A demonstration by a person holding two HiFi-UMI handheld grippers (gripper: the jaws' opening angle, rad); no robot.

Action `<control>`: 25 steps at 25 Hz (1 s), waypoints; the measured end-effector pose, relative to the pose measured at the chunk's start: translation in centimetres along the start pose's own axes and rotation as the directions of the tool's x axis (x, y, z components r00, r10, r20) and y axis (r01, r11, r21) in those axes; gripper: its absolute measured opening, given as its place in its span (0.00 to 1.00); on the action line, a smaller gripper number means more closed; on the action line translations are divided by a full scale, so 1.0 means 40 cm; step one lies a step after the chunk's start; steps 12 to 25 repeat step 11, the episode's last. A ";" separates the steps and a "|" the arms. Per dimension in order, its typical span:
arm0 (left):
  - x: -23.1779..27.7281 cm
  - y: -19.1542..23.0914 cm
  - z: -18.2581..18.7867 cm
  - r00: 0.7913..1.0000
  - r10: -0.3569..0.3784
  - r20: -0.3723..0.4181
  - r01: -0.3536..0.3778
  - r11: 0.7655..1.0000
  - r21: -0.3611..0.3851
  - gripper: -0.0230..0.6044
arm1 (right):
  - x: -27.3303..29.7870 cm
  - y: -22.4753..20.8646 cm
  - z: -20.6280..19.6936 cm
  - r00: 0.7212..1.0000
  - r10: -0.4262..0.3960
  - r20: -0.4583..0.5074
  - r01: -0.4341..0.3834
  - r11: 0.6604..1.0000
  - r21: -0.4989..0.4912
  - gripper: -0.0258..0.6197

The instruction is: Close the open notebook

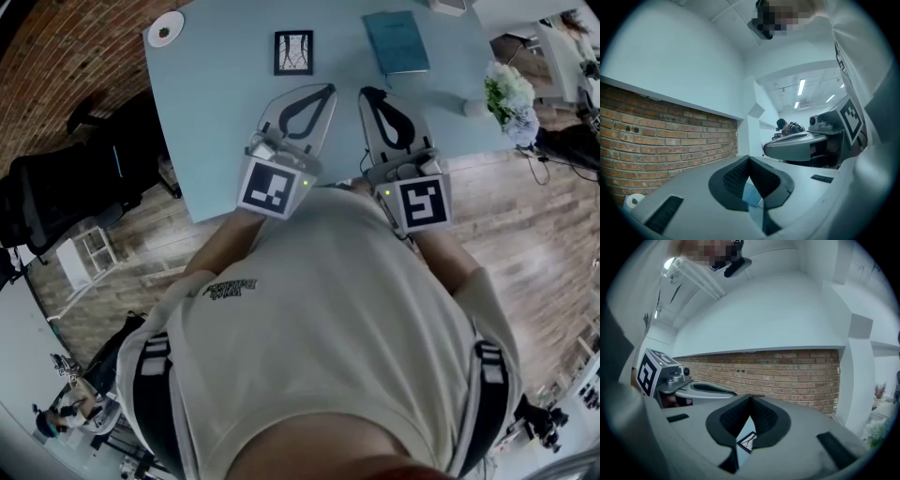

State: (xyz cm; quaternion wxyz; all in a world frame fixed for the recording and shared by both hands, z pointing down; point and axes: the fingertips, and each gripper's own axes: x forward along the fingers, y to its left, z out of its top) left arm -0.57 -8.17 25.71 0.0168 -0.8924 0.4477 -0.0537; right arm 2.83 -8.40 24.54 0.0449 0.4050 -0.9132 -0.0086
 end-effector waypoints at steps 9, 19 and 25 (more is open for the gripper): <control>-0.002 -0.003 -0.019 1.000 -0.007 -0.019 0.007 1.000 -0.007 0.05 | -0.009 -0.002 -0.010 1.000 -0.015 -0.017 0.015 1.000 -0.002 0.04; -0.002 -0.004 -0.024 1.000 -0.008 -0.023 0.008 1.000 -0.008 0.05 | -0.009 -0.001 -0.015 1.000 -0.016 -0.021 0.015 1.000 -0.005 0.04; -0.002 -0.004 -0.024 1.000 -0.008 -0.023 0.008 1.000 -0.008 0.05 | -0.009 -0.001 -0.015 1.000 -0.016 -0.021 0.015 1.000 -0.005 0.04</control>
